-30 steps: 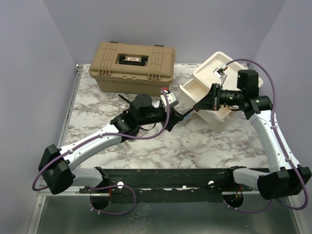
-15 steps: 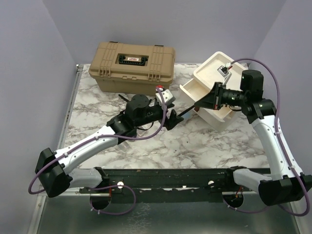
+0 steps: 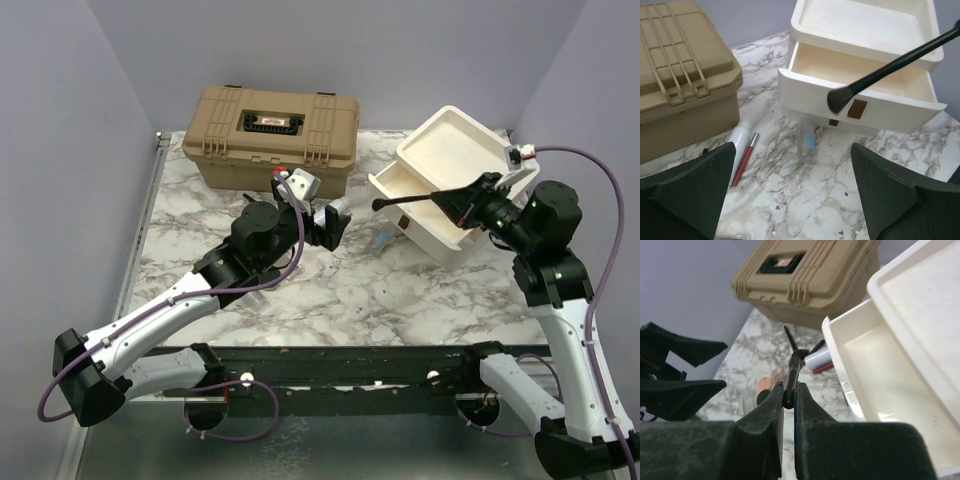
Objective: Organize the makeup
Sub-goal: Place the makeup brush in the drawer.
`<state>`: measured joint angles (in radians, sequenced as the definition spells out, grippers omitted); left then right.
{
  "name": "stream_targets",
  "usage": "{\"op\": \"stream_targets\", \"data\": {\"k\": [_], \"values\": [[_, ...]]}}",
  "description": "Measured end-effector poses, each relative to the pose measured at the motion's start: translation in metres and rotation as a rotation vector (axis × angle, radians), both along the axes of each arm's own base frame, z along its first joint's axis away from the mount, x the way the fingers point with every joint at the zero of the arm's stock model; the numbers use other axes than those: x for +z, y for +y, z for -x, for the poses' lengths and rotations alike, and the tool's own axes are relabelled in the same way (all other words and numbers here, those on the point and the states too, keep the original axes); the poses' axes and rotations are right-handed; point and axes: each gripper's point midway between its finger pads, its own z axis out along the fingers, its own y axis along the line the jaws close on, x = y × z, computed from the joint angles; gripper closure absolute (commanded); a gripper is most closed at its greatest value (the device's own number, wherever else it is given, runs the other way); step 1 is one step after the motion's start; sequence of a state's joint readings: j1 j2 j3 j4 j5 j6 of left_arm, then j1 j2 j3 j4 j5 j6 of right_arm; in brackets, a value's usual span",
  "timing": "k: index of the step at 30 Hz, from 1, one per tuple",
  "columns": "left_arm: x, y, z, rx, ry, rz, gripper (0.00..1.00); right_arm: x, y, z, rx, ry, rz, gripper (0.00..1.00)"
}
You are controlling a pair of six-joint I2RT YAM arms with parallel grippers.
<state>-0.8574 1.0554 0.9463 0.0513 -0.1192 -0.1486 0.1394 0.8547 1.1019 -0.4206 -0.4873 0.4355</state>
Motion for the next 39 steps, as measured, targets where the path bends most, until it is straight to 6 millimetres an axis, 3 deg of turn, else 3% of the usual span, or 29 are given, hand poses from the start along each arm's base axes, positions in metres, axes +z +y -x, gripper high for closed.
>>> {"op": "stream_targets", "data": {"k": [6, 15, 23, 31, 39], "values": [[-0.018, 0.004, -0.007, 0.050, 0.049, -0.034, 0.01, 0.017, -0.031, -0.007, -0.214, -0.101, -0.025, 1.00], [-0.019, 0.010, -0.012, 0.092, 0.056, -0.035, 0.01, -0.003, -0.057, -0.027, -0.404, -0.065, -0.070, 1.00], [-0.020, 0.010, -0.013, 0.100, 0.061, -0.034, 0.01, -0.021, -0.055, -0.038, -0.418, -0.027, -0.102, 0.99], [-0.030, 0.006, -0.016, 0.101, 0.081, -0.050, 0.01, -0.051, -0.044, -0.053, -0.364, 0.038, -0.059, 0.96], [-0.037, 0.004, -0.019, 0.101, 0.090, -0.068, 0.01, -0.058, -0.045, -0.055, -0.353, 0.007, -0.031, 0.82]]}}
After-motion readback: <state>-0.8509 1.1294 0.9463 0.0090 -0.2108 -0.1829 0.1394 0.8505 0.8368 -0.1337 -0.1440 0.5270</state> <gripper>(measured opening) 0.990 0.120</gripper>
